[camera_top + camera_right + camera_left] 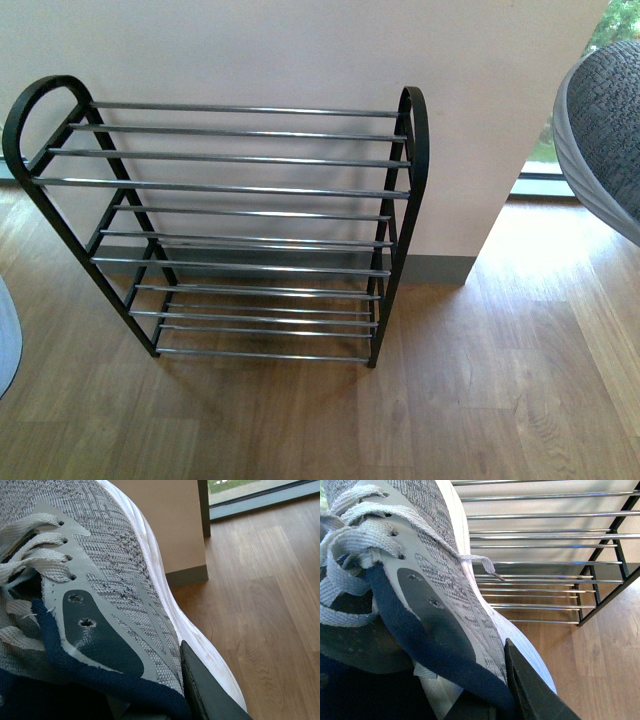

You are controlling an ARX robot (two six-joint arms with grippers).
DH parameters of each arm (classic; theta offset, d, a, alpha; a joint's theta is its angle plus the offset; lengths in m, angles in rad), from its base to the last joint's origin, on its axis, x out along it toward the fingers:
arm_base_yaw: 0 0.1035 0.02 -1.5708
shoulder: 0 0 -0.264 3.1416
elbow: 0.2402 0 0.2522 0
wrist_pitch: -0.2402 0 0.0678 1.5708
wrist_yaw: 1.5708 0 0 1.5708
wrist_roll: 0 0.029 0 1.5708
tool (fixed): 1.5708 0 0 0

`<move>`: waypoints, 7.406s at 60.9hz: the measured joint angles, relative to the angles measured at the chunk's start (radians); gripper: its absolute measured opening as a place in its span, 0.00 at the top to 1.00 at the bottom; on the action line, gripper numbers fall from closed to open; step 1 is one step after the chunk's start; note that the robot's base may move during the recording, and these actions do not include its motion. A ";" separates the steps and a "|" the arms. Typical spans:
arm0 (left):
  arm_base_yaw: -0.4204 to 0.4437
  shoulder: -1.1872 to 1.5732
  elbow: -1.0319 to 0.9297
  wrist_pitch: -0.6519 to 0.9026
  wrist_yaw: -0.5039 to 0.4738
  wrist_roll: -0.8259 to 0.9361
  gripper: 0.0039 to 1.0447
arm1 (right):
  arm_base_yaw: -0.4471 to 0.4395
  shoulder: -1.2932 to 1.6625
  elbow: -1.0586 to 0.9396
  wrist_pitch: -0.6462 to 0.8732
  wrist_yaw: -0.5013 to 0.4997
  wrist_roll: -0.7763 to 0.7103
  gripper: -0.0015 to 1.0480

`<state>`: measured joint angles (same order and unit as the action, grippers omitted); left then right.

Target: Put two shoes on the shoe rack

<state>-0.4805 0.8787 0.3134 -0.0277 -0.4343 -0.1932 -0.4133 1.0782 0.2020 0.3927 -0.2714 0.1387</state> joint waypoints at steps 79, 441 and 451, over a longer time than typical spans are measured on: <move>0.000 0.000 0.000 0.000 0.004 0.000 0.99 | 0.691 0.972 1.075 -0.254 0.434 0.394 0.99; 0.000 0.000 0.000 0.000 0.005 0.000 0.99 | 0.410 -1.070 -0.183 -0.390 0.272 -0.134 0.98; 0.000 0.000 0.000 0.000 0.002 0.000 0.99 | 0.410 -1.072 -0.183 -0.390 0.272 -0.134 0.98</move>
<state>-0.4809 0.8787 0.3134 -0.0280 -0.4320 -0.1932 -0.0036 0.0067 0.0189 0.0025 0.0006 0.0044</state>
